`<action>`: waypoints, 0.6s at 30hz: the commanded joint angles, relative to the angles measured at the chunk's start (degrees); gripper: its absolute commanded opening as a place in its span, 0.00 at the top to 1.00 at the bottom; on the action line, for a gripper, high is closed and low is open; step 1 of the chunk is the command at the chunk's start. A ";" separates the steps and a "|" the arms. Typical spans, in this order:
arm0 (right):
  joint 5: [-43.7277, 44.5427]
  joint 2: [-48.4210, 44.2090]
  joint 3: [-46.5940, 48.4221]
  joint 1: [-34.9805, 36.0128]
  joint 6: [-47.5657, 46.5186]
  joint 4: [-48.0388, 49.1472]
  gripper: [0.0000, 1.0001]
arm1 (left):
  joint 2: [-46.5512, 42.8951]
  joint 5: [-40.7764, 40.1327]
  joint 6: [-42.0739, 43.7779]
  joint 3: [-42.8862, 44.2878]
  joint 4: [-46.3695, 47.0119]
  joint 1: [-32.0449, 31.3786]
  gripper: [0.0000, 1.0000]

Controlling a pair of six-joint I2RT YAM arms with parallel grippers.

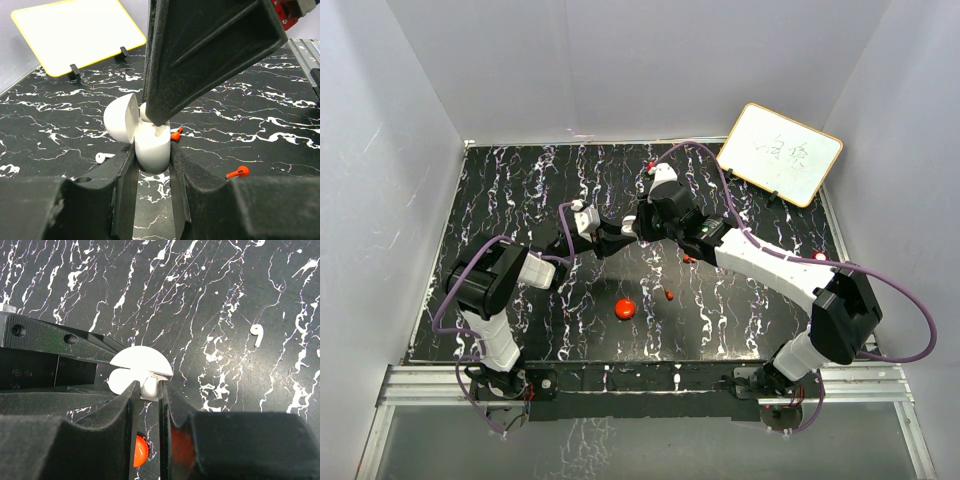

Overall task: Insert the wireless bluetooth earbuds into the charging case
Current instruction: Pick up the earbud from the charging case.

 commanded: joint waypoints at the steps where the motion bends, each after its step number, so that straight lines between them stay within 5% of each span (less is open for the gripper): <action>1: 1.48 -1.22 2.69 -0.01 -0.14 3.00 0.86 | -2.45 1.73 1.17 0.40 10.61 0.18 1.00; 18: 4.33 -7.66 0.30 0.02 -4.97 5.71 0.87 | -1.55 3.04 0.42 1.11 10.65 0.17 1.00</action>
